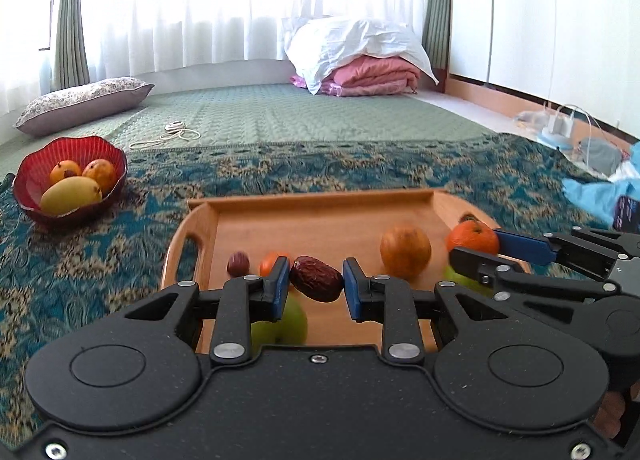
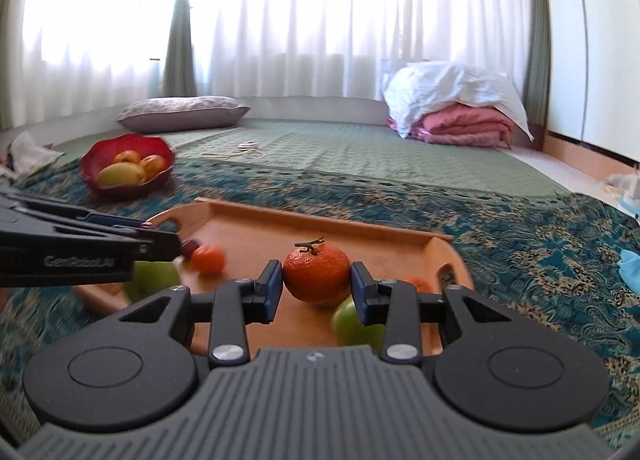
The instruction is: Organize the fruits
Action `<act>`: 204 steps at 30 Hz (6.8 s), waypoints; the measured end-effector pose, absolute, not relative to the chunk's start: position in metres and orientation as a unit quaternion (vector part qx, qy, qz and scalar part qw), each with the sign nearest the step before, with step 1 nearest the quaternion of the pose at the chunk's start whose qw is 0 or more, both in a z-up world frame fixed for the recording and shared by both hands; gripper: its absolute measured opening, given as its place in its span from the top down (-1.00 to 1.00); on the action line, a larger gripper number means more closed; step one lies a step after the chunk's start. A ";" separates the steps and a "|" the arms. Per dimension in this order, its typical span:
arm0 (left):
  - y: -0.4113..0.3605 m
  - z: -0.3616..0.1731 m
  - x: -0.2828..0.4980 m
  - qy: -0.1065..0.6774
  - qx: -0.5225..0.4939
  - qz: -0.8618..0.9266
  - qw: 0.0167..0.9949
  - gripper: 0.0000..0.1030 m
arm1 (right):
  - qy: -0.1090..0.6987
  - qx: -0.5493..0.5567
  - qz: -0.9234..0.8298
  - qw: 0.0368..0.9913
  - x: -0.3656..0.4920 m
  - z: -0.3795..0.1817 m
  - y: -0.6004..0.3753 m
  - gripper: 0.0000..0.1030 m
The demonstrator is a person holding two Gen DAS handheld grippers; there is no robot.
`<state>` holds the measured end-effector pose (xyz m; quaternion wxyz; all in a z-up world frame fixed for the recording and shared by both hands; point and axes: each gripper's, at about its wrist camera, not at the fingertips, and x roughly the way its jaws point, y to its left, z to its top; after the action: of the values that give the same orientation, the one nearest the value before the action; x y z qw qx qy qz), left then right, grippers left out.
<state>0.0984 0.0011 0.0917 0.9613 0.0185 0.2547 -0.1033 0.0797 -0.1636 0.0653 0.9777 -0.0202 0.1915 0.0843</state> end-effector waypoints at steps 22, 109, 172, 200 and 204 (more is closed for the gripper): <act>-0.017 0.077 0.237 0.346 0.004 -0.082 0.935 0.48 | 0.312 0.039 0.033 0.949 0.203 0.070 -0.207 0.21; 0.004 0.069 0.088 0.277 0.020 -0.044 0.960 -0.90 | 0.188 -0.037 0.042 0.981 0.062 0.050 -0.175 -0.97; 0.022 -0.007 0.084 0.326 0.013 -0.006 0.945 -1.00 | 0.279 -0.037 0.010 0.959 0.065 -0.022 -0.171 -1.00; 0.023 -0.007 0.084 0.326 0.011 -0.007 0.945 -1.00 | 0.279 -0.037 0.010 0.960 0.065 -0.022 -0.171 -1.00; 0.023 -0.007 0.084 0.326 0.012 -0.007 0.945 -1.00 | 0.279 -0.037 0.009 0.959 0.064 -0.022 -0.171 -1.00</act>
<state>0.0844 0.0228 -0.0073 0.9452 0.0115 0.3262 -0.0066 0.0644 -0.1714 -0.0220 0.9595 -0.0374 0.2791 0.0095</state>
